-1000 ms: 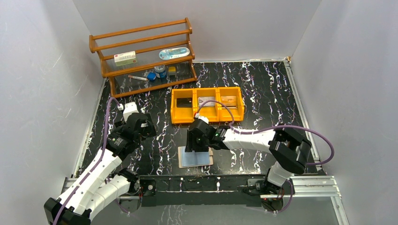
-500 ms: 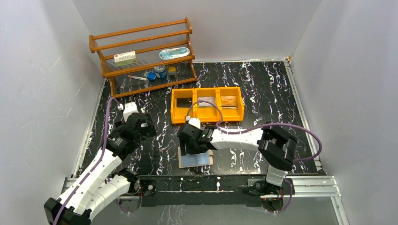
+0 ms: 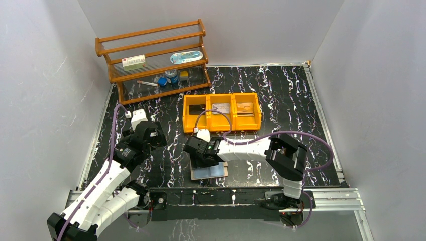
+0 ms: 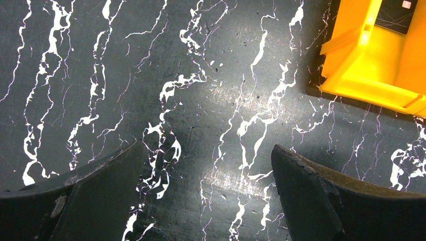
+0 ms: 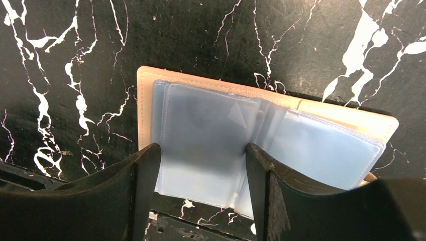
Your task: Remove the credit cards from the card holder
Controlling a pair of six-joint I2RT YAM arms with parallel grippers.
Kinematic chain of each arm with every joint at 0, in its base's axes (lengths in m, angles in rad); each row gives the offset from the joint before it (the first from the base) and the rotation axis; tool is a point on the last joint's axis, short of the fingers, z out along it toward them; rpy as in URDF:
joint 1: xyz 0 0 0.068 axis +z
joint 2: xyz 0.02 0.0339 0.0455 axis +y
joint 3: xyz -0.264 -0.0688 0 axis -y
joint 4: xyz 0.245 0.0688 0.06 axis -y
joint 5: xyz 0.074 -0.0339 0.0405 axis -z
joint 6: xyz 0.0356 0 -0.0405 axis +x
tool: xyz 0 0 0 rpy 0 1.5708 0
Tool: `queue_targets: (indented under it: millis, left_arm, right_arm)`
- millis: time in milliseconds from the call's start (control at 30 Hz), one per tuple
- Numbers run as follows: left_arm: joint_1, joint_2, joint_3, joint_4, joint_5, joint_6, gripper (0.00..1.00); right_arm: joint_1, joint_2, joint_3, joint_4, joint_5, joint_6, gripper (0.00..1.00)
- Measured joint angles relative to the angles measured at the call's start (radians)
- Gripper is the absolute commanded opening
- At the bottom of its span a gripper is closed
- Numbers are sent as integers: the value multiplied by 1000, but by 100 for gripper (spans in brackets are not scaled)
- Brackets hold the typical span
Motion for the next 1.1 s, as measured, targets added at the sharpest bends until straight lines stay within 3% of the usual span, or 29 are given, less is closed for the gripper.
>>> queue_targets:
  millis: [400, 633, 767, 967, 1100]
  left_arm:
    - [0, 0, 0, 0, 0, 0, 98]
    - [0, 0, 0, 0, 12, 3, 98]
    - [0, 0, 0, 11, 63, 16, 98]
    - [0, -37, -40, 114, 297, -2, 94]
    - [0, -47, -79, 153, 427, -43, 96]
  right_arm:
    - [-12, -31, -51, 43, 0, 27, 59]
    - [-84, -120, -197, 204, -130, 33, 47]
    - [-150, -176, -316, 346, -251, 57, 46]
    - [-234, -225, -462, 570, -427, 103, 62]
    - [-241, -239, -454, 545, -452, 66, 70]
